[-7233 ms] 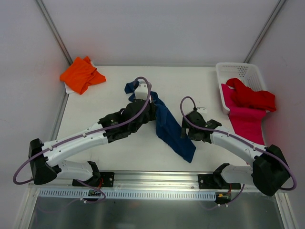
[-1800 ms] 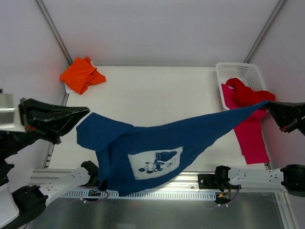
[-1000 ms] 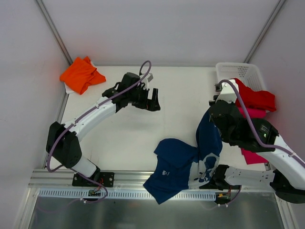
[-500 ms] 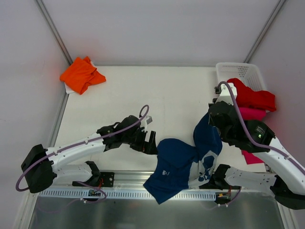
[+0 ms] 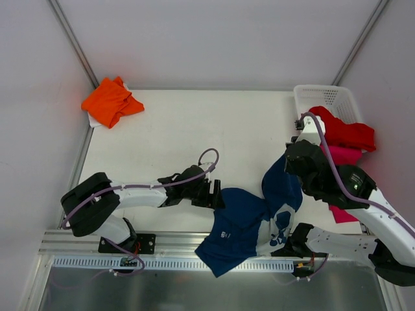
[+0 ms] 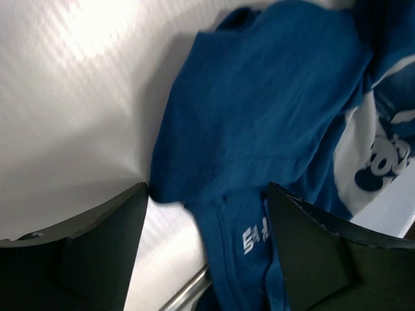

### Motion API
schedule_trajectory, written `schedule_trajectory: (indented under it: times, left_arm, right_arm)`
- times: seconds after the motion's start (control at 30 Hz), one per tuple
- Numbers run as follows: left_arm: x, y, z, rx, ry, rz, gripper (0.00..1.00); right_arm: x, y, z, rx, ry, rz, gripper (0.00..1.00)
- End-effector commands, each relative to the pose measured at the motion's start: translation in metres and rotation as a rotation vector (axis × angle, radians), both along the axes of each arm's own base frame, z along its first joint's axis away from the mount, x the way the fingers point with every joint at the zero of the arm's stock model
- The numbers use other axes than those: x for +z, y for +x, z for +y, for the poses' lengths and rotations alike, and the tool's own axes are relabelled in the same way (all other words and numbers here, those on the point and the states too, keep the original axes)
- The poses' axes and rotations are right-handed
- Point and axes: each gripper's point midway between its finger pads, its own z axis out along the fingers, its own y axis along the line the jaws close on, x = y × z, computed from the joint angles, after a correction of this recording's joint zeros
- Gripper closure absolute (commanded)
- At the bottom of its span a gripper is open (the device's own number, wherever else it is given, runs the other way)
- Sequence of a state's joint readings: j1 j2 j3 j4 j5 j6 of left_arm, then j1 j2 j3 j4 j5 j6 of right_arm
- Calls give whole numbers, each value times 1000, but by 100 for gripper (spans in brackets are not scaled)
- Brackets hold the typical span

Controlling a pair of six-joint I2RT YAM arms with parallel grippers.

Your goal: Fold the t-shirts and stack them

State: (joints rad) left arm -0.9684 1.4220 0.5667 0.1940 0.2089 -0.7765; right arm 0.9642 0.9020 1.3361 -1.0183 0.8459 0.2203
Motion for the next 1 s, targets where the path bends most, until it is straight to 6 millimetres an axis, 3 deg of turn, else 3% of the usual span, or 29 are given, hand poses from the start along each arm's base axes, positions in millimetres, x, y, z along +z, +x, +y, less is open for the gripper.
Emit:
schedule_trajectory:
  times: [0.0,0.13,0.43,0.73,0.97]
  left_arm:
    - [28,30,-37,64,-127,-70,27]
    - [18,49,-29,221,-79,-83,28]
    - [6,52,-9,316,39,-109,30]
    - [-3,34,-15,288,34,-55,35]
    - [-1,-3,-27,205,5,16,40]
  right_arm:
    - [7,-8,-11,-18,42,-8,100]
    - [8,-13,-23,-39,48,-24,100]
    - [0,-13,-26,-56,24,-16,100]
    - [-2,-13,-29,-70,26,-21,100]
    - [-4,-15,-33,-76,32,-25,100]
